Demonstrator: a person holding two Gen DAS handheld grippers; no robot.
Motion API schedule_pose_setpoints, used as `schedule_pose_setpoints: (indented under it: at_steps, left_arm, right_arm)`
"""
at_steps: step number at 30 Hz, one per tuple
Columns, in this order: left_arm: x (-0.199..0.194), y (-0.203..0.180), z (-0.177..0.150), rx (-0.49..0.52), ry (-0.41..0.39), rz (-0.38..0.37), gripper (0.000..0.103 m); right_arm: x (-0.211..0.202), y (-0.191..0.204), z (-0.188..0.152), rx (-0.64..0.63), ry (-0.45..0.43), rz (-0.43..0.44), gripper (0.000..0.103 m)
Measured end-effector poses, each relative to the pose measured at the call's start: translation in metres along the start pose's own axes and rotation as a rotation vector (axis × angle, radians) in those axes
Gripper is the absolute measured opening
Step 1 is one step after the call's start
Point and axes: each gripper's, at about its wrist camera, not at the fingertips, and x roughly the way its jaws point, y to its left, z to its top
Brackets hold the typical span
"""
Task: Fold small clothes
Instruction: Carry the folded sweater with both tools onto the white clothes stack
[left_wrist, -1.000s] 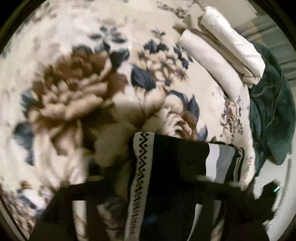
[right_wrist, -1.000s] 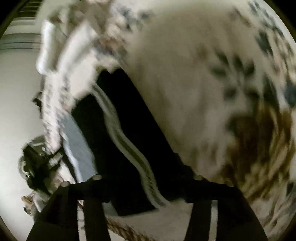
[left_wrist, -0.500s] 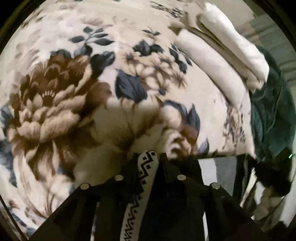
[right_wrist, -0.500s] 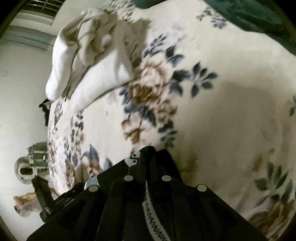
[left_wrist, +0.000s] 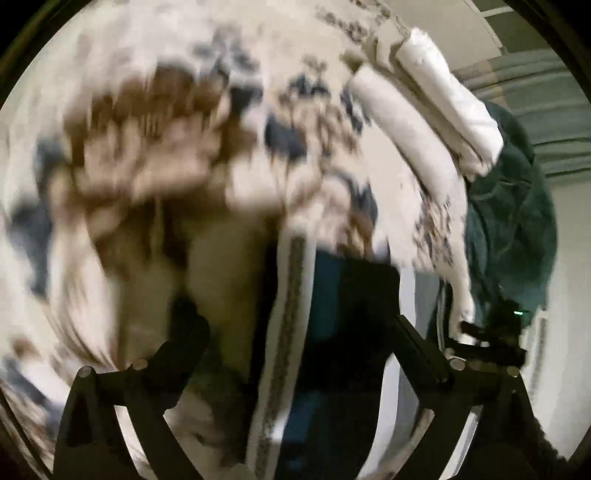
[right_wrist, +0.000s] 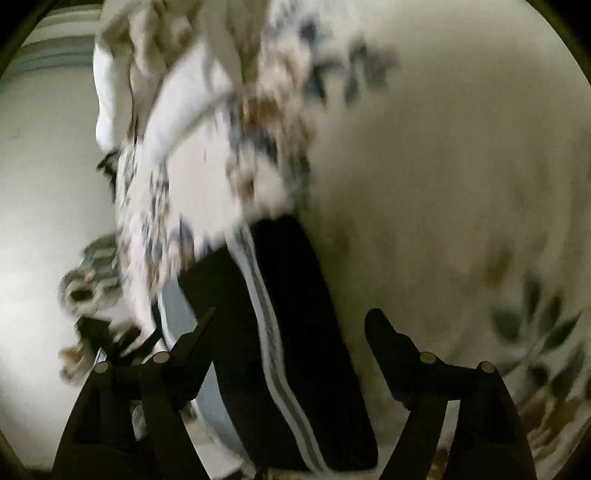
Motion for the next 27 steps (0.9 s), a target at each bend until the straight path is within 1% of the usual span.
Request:
schedule_pose_setpoints:
  at_steps: [2, 3, 5, 7, 9, 12, 14, 15, 16, 17, 18, 19, 21, 24, 27]
  left_arm:
    - [0.021, 0.008, -0.016, -0.021, 0.06, -0.031, 0.099]
    - [0.031, 0.011, -0.024, -0.018, 0.079, -0.044, 0.099]
    - [0.04, 0.006, -0.032, 0.035, 0.069, -0.031, 0.099]
    - [0.041, 0.002, -0.031, 0.05, 0.056, -0.037, 0.099]
    - [0.044, 0.001, -0.026, 0.03, 0.065, -0.073, 0.099]
    - [0.052, -0.002, -0.019, 0.025, 0.089, -0.104, 0.099]
    - [0.055, -0.009, -0.016, 0.039, 0.084, -0.138, 0.098]
    - [0.053, -0.016, -0.014, 0.054, 0.067, -0.165, 0.07]
    - [0.053, -0.022, -0.014, 0.069, 0.066, -0.162, 0.049]
    - [0.052, -0.026, -0.012, 0.083, 0.07, -0.139, 0.033]
    - [0.048, -0.033, -0.011, 0.104, 0.061, -0.115, 0.03]
    - [0.043, -0.038, -0.009, 0.119, 0.052, -0.108, 0.028]
    - [0.035, -0.048, -0.004, 0.136, 0.059, -0.111, 0.026]
    - [0.016, -0.065, 0.011, 0.166, 0.07, -0.123, 0.024]
    - [-0.008, -0.098, 0.037, 0.208, 0.076, -0.151, 0.024]
  right_arm:
    - [0.026, -0.016, -0.013, 0.006, 0.107, 0.079, 0.081]
    - [0.036, -0.019, -0.018, -0.005, 0.133, 0.103, 0.081]
    - [0.059, -0.019, -0.026, -0.047, 0.176, 0.128, 0.082]
    - [0.072, -0.012, -0.029, -0.064, 0.191, 0.171, 0.083]
    - [0.085, 0.0, -0.032, -0.088, 0.223, 0.219, 0.083]
    - [0.104, 0.016, -0.035, -0.123, 0.257, 0.24, 0.083]
    - [0.113, 0.023, -0.036, -0.123, 0.252, 0.249, 0.083]
    - [0.115, 0.027, -0.037, -0.127, 0.237, 0.251, 0.079]
    - [0.114, 0.03, -0.038, -0.129, 0.22, 0.261, 0.068]
    - [0.112, 0.032, -0.04, -0.129, 0.201, 0.254, 0.039]
    - [0.109, 0.033, -0.043, -0.116, 0.175, 0.256, 0.034]
    - [0.104, 0.034, -0.046, -0.104, 0.151, 0.266, 0.032]
    - [0.093, 0.042, -0.051, -0.102, 0.112, 0.258, 0.028]
    - [0.071, 0.063, -0.06, -0.098, 0.064, 0.25, 0.026]
    - [0.045, 0.084, -0.059, -0.066, 0.019, 0.257, 0.026]
